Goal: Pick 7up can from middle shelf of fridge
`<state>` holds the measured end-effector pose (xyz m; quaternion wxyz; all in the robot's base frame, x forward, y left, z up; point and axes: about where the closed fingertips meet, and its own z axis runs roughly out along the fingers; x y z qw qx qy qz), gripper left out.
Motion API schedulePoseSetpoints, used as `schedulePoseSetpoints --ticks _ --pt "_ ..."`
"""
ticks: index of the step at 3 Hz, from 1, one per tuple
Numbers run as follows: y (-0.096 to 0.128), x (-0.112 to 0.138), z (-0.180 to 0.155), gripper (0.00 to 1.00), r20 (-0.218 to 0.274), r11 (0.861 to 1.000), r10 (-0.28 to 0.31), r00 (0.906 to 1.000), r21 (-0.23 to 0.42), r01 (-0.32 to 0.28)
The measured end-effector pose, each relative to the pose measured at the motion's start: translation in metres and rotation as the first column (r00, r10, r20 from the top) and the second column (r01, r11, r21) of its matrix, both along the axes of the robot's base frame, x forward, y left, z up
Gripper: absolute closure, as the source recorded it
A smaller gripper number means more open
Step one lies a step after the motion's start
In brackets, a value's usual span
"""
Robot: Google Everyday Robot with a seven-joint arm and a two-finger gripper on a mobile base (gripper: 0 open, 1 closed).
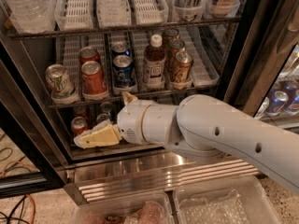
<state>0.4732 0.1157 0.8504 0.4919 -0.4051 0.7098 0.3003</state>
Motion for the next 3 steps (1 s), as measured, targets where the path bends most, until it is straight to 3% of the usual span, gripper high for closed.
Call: schedulePoseSetpoints --ticks 2,3 --pt "0.051 0.014 -0.039 0.00 -0.041 0.997 0.007 0.9991 0.074 -0.004" --pt "0.081 0.027 -0.053 0.00 -0.034 0.994 -0.001 0.9994 0.113 0.005"
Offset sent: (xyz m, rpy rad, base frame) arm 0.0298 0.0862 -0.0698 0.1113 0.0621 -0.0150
